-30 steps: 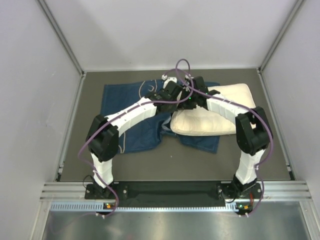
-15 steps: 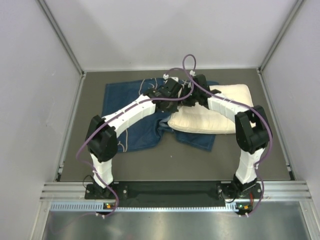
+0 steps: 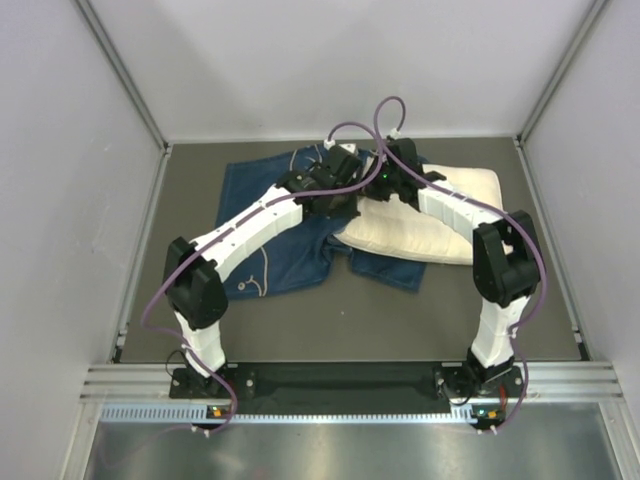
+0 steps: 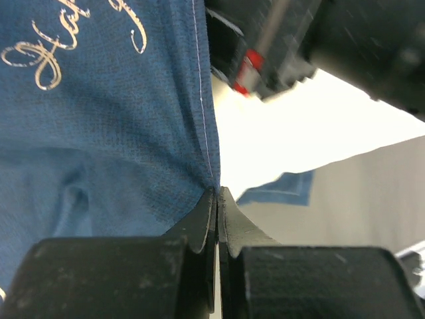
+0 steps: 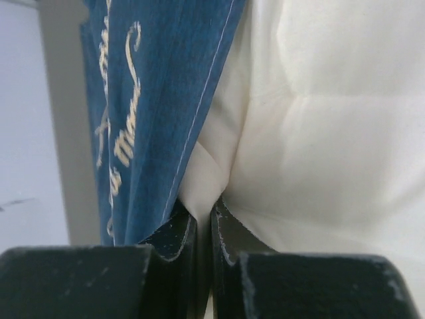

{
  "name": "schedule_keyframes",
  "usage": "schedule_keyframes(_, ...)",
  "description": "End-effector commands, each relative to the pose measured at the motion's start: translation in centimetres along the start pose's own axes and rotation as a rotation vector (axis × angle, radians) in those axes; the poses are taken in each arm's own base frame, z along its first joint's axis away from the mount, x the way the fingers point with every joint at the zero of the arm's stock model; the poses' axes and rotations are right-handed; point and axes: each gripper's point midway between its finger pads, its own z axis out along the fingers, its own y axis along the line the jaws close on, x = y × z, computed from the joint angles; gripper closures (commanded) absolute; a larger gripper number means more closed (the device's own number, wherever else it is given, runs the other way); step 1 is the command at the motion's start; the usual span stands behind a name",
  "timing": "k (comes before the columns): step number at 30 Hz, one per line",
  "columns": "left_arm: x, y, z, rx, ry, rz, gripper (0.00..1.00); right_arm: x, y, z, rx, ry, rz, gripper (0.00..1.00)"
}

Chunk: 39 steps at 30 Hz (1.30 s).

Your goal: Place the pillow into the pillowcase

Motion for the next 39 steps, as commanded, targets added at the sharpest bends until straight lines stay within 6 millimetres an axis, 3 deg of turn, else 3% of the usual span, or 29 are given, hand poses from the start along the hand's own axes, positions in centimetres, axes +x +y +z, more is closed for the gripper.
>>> schedule_keyframes(1,-1.2,-4.1,-4.1,0.16,-0.033,-0.057,1.0,-5.3,4.5,0.3,-0.213,-0.173,0.114,1.0)
schedule_keyframes(2,-1.5,-4.4,-4.1,0.171,-0.042,-0.095,1.0,-4.3,4.4,0.8,-0.235,-0.152,0.133,1.0)
schedule_keyframes(3,-1.4,-5.3,-4.5,0.216,-0.029,-0.112,1.0,-4.8,5.3,0.8,-0.291,-0.179,0.17,1.0)
schedule_keyframes(4,-1.9,-6.6,-4.8,0.28,-0.037,-0.131,1.0,-4.5,5.0,1.4,-0.3,-0.179,0.194,1.0)
schedule_keyframes(8,-2.5,-8.6,-5.6,0.385,-0.051,-0.235,1.0,-4.1,3.5,2.2,-0.323,-0.239,0.305,1.0)
schedule_keyframes(12,-2.1,-8.1,-4.9,0.368,-0.048,-0.257,1.0,-4.1,3.4,2.6,-0.39,-0.253,0.377,1.0)
schedule_keyframes(13,-2.1,-8.0,-4.8,0.363,-0.051,-0.265,1.0,-3.8,4.2,2.4,-0.433,-0.238,0.363,1.0)
schedule_keyframes(17,-2.3,-8.9,-4.3,0.454,-0.032,-0.314,1.0,-0.6,5.6,2.4,-0.493,-0.187,0.34,1.0)
schedule_keyframes(19,-2.6,-8.7,-3.8,0.464,-0.025,-0.329,1.0,-1.2,5.8,0.8,-0.53,-0.215,0.325,0.95)
schedule_keyframes(20,-3.0,-8.5,-3.8,0.458,-0.033,-0.326,1.0,-0.3,4.3,0.4,-0.51,-0.212,0.337,0.82)
schedule_keyframes(21,-3.3,-7.4,-3.5,0.419,-0.043,-0.333,1.0,-1.1,4.2,-1.0,-0.528,-0.24,0.338,0.75)
schedule_keyframes(22,-3.6,-6.6,-3.4,0.396,-0.059,-0.317,1.0,-2.2,2.8,-1.8,-0.517,-0.267,0.347,0.73)
schedule_keyframes(23,-4.1,-5.9,-3.4,0.376,-0.073,-0.313,1.0,-1.8,1.3,-2.2,-0.49,-0.263,0.357,0.67)
schedule_keyframes(24,-4.9,-4.4,-3.2,0.342,-0.094,-0.318,1.0,-2.7,1.3,-3.7,-0.499,-0.288,0.342,0.64)
schedule_keyframes(25,-4.8,-3.6,-3.0,0.314,-0.094,-0.293,1.0,-3.1,0.0,-4.4,-0.481,-0.295,0.34,0.57)
schedule_keyframes(28,-4.8,-0.8,-1.9,0.193,-0.093,-0.225,1.0,-4.1,-0.6,-7.2,-0.461,-0.318,0.281,0.48)
schedule_keyframes(30,-4.6,-0.6,-1.5,0.177,-0.076,-0.186,1.0,-3.5,-1.2,-8.4,-0.397,-0.294,0.237,0.44)
schedule_keyframes(35,-1.6,0.5,1.3,0.107,0.006,-0.139,1.0,-1.9,-3.7,-11.1,-0.216,-0.263,0.098,0.43)
schedule_keyframes(36,-1.2,0.9,1.7,0.088,0.009,-0.131,1.0,-1.7,-3.7,-12.5,-0.189,-0.268,0.066,0.43)
schedule_keyframes(37,-1.1,1.3,1.9,0.072,0.007,-0.119,1.0,0.0,-5.2,-12.6,-0.126,-0.223,0.06,0.39)
schedule_keyframes(39,-0.9,2.6,2.5,0.006,-0.003,-0.101,1.0,1.2,-5.5,-14.4,-0.118,-0.226,-0.005,0.31)
